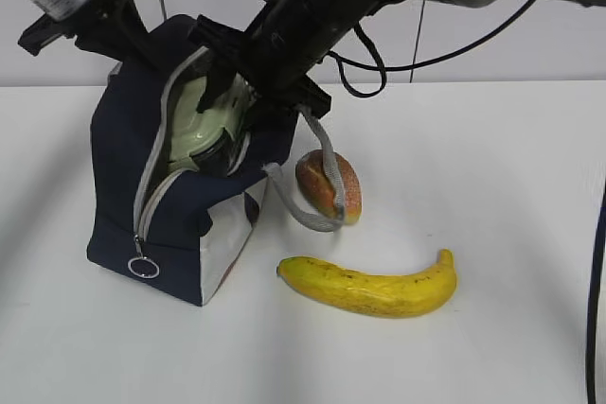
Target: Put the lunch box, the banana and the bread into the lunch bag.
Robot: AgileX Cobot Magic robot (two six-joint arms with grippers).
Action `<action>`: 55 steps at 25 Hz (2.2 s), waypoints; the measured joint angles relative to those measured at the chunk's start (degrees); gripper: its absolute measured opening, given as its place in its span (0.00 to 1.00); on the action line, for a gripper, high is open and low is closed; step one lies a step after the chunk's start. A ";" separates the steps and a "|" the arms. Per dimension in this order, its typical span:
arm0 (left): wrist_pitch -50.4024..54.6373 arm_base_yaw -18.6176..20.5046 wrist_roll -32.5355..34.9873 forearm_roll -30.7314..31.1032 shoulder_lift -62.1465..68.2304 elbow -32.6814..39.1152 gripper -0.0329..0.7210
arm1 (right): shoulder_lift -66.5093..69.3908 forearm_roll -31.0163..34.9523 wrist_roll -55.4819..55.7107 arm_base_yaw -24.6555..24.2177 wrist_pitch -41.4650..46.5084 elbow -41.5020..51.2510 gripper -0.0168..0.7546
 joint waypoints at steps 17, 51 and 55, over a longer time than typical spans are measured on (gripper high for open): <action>-0.05 0.05 0.06 0.06 0.00 0.00 0.04 | 5.34 1.00 0.37 4.10 -10.18 0.00 0.51; 0.00 0.05 0.66 2.79 0.00 0.00 0.04 | -7.95 -35.78 -14.09 3.25 20.85 -13.80 0.58; 0.00 0.05 0.66 2.92 0.00 0.00 0.04 | -13.14 -36.15 -16.82 3.25 20.85 -2.30 0.58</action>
